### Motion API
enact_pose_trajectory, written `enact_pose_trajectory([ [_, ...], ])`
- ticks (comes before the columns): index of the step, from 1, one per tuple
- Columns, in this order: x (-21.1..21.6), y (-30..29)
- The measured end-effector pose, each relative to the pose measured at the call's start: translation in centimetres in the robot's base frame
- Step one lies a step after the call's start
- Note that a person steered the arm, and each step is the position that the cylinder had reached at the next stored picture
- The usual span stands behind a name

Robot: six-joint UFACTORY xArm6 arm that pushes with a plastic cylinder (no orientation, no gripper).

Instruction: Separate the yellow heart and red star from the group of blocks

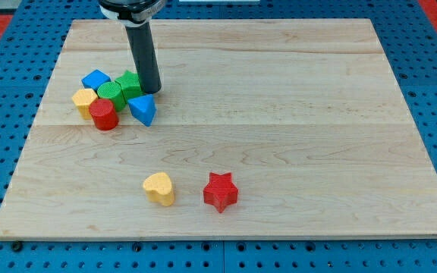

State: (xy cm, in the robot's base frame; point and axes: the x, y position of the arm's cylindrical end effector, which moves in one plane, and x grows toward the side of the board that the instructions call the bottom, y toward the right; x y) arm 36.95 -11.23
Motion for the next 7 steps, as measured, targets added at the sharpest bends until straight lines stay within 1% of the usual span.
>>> enact_pose_trajectory([
  [5,0.1,0.0],
  [6,1.6,1.4],
  [7,6.0,6.7],
])
